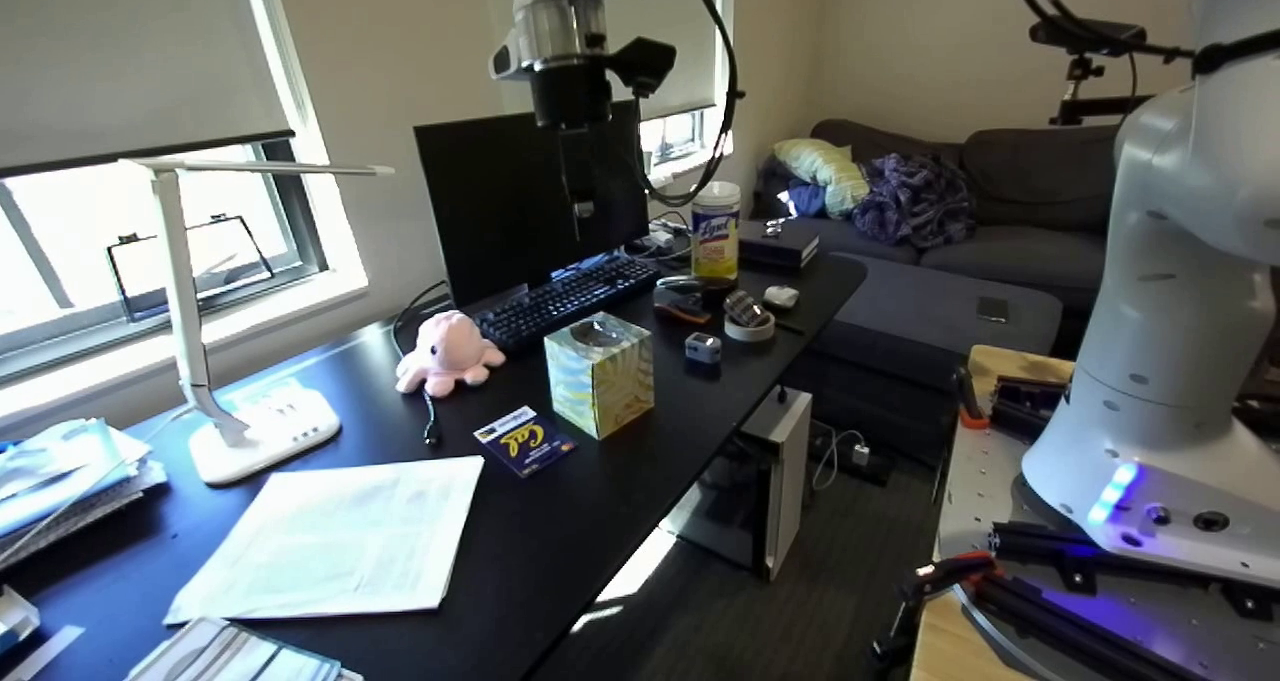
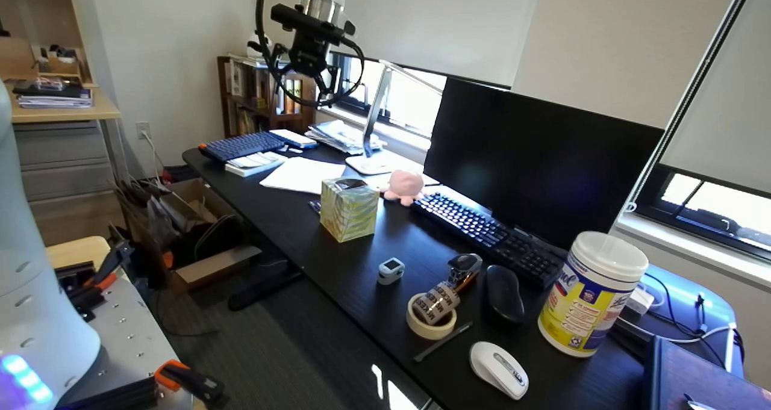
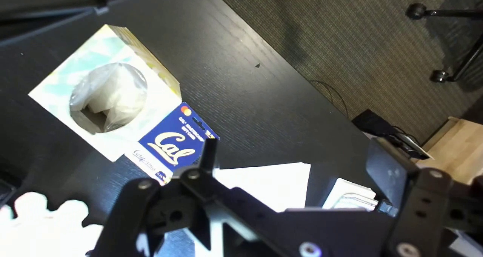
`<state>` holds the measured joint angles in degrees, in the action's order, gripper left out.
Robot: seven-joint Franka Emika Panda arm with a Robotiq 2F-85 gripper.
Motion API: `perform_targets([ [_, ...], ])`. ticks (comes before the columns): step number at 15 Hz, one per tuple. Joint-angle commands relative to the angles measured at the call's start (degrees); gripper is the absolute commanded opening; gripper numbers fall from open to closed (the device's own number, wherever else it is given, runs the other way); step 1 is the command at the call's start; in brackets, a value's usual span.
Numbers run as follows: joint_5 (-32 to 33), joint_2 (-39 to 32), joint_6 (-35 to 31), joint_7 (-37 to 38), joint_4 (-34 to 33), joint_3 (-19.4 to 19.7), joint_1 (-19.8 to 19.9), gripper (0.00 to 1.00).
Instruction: Move the striped paper to the right side of the desk
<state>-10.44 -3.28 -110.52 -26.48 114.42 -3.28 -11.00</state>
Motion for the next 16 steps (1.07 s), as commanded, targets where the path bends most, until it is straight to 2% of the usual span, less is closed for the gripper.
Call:
perform_targets([
  [1,0.1,0.2,0.1,0.1,0.0,-1.7,1.7,1.0],
  [5,0.2,-7.9,-2.5,-0.8,-4.7,-4.7,-0.1,1.0],
  [7,1.7,-13.4,-7.2,1.4,-8.1,-7.1,-1.5,1.0],
  [9,2.7,-19.4,-11.5,4.0,-12.9,-9.1,-3.2,1.0],
  [11,6.3,-26.1,-11.2,8.7,-20.0,-9.8,-5.8,1.0],
  [15,11.0,-36.9,-9.5,10.0,-33.3,-10.4,-9.6,1.0],
  [16,9.6,-32.0,-11.5,9.3,-25.8,-11.0,-8.1,1.0],
])
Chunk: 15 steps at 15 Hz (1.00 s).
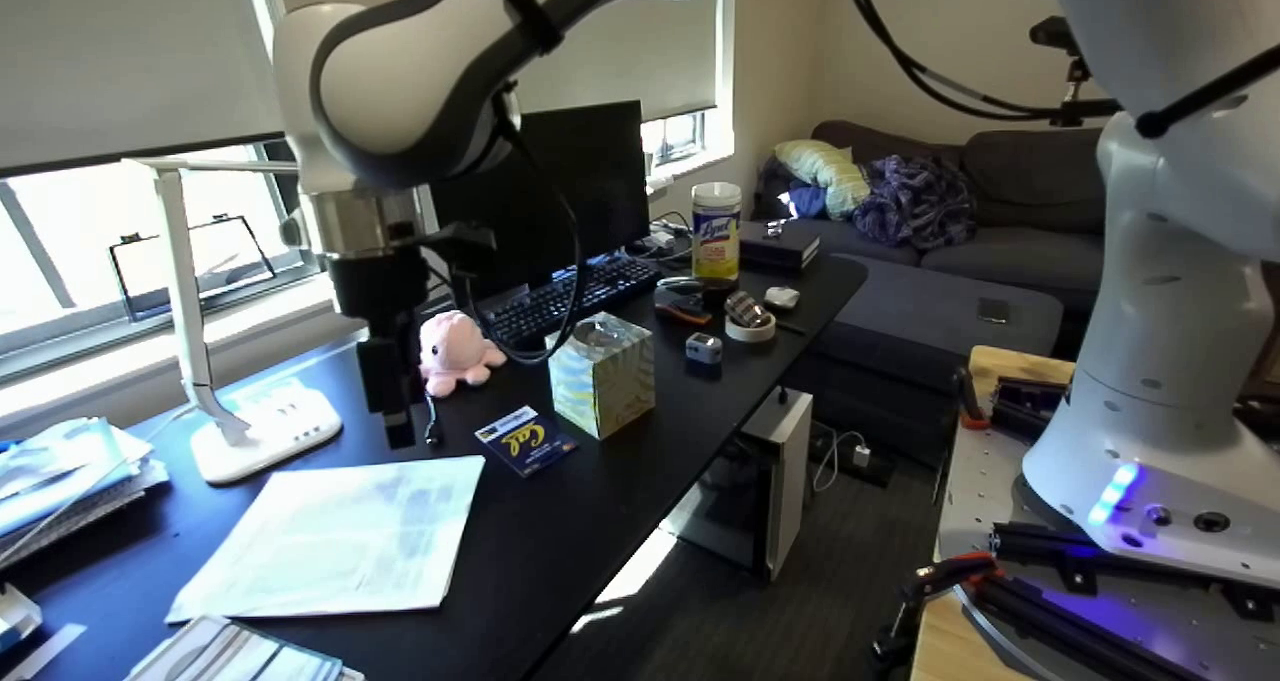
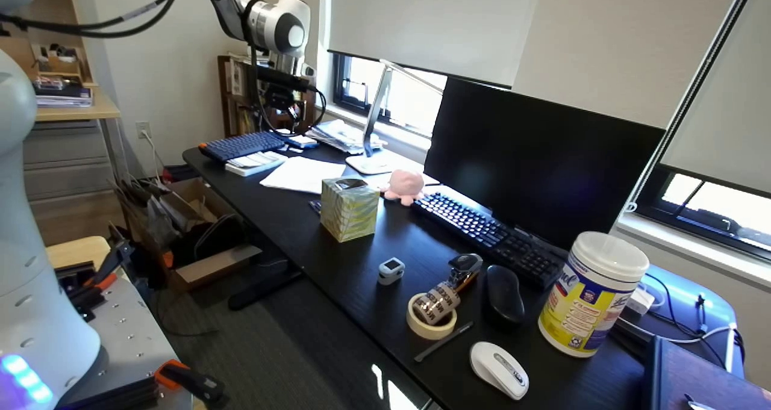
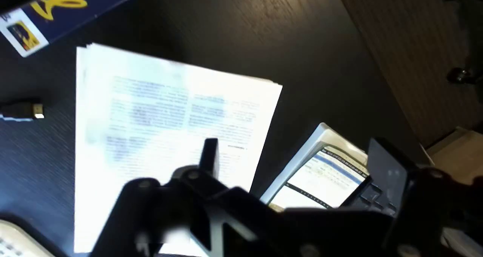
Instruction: Move the striped paper to the right side of the desk
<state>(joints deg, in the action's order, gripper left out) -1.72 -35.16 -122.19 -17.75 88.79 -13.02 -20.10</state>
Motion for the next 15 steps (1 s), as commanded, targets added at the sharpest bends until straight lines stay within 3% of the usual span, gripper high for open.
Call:
perform_targets([
  [1,1.3,-2.4,0.3,0.6,-2.9,-1.2,0.3,1.0],
  [8,1.6,-5.1,0.8,0.6,-7.1,-1.1,-0.1,1.0],
  [15,-1.0,-13.5,-4.0,-3.0,-11.8,-4.7,0.6,1.0],
])
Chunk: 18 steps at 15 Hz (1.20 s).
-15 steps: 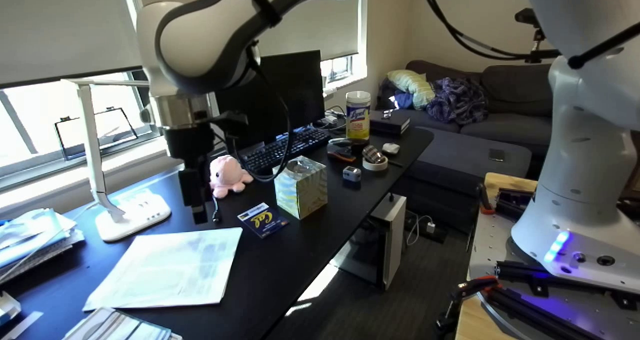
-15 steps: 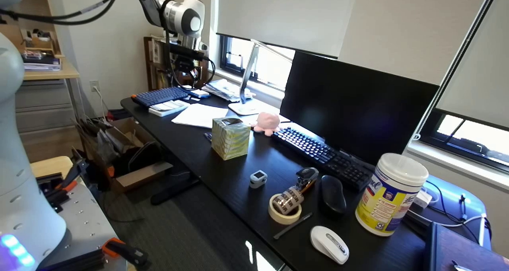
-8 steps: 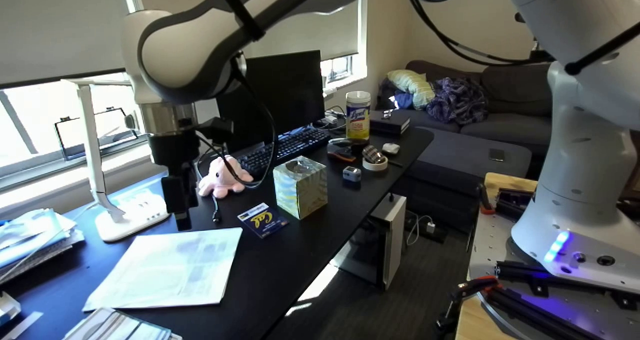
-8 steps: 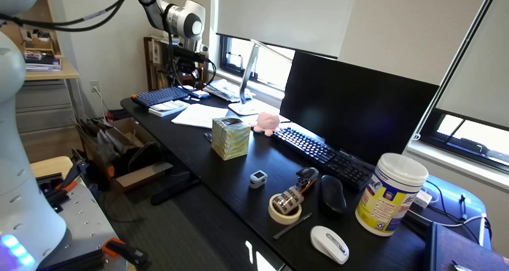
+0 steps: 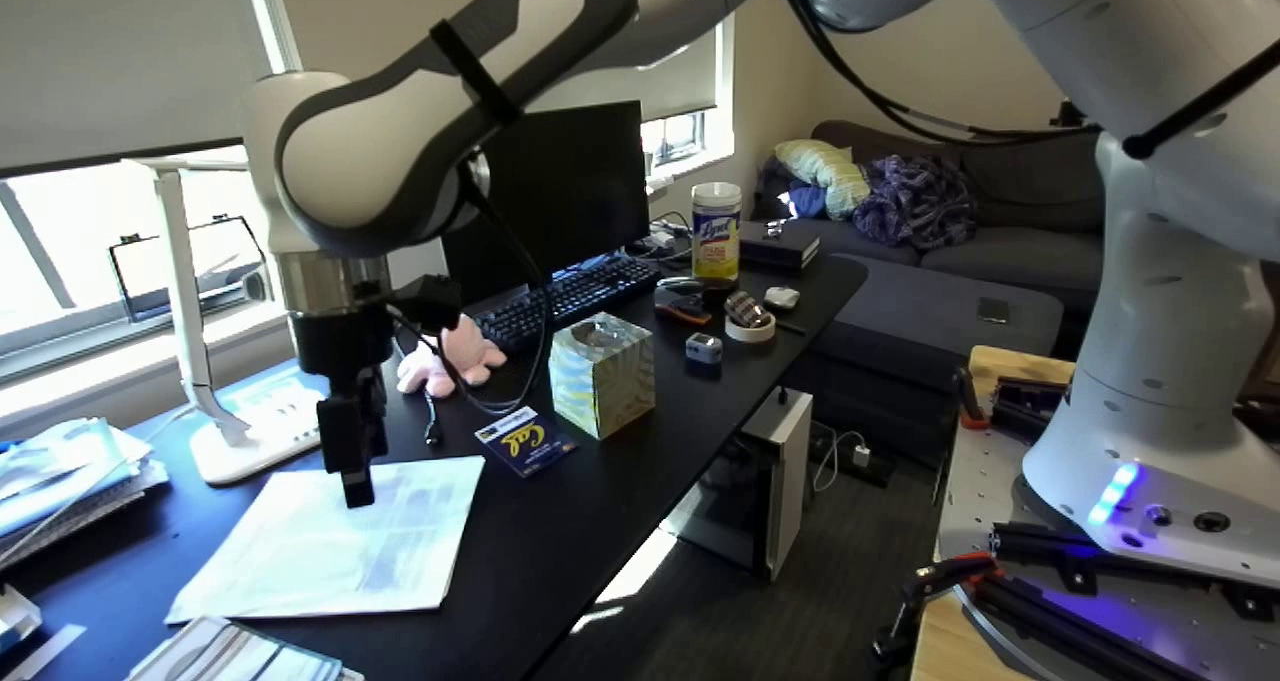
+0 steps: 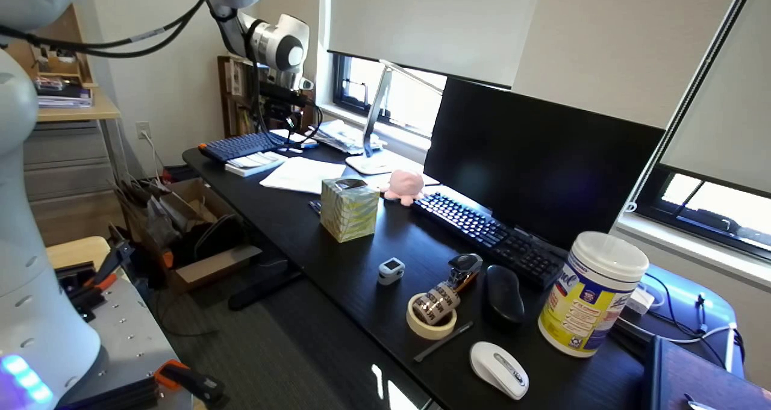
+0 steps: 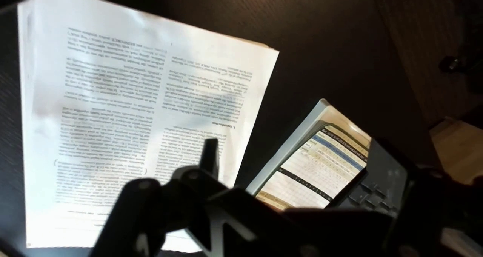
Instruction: Move the striped paper to the right side of the desk
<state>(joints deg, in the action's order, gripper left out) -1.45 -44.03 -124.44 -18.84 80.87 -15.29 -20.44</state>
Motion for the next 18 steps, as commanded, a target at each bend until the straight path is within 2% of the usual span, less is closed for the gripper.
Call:
perform_targets([
  [1,-1.8,-5.9,-3.2,-2.3,-4.6,-3.2,1.1,1.0],
  [5,-3.5,-12.1,-9.1,-4.9,-8.3,-6.3,1.8,1.0],
  [9,-5.4,-18.2,-9.8,-8.8,-13.9,-9.7,2.7,1.0],
  [18,-9.1,-28.5,-1.6,-14.5,-26.5,-14.0,2.9,1.0],
])
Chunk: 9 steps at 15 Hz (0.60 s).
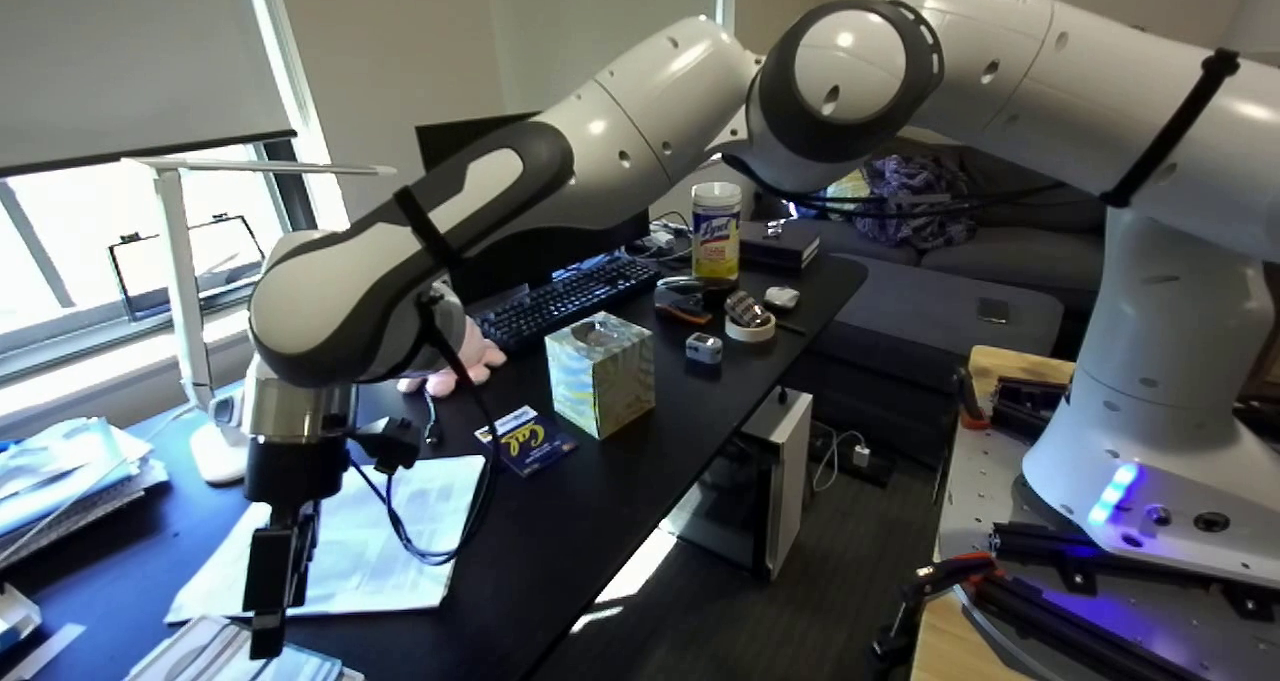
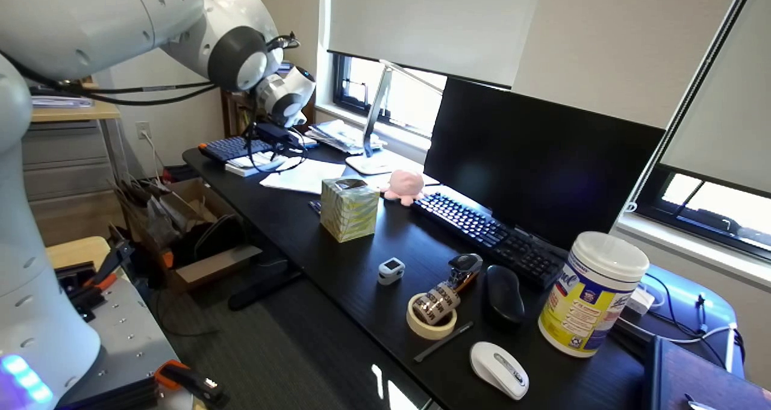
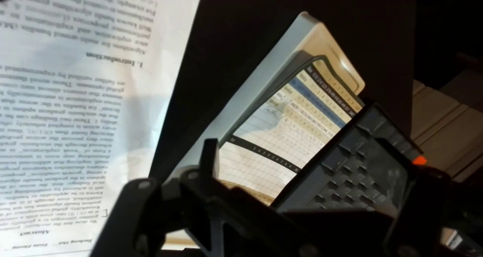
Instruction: Move the striped paper to the right side of the desk
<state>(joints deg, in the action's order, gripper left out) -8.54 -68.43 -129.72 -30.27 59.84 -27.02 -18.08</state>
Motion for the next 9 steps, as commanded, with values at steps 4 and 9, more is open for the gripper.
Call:
perform_targets([
  [4,-3.1,-7.7,9.0,-3.1,-11.0,-2.0,-0.7,1.0],
  [9,-3.3,-10.8,12.0,-3.1,-16.6,-1.3,-2.3,1.0],
])
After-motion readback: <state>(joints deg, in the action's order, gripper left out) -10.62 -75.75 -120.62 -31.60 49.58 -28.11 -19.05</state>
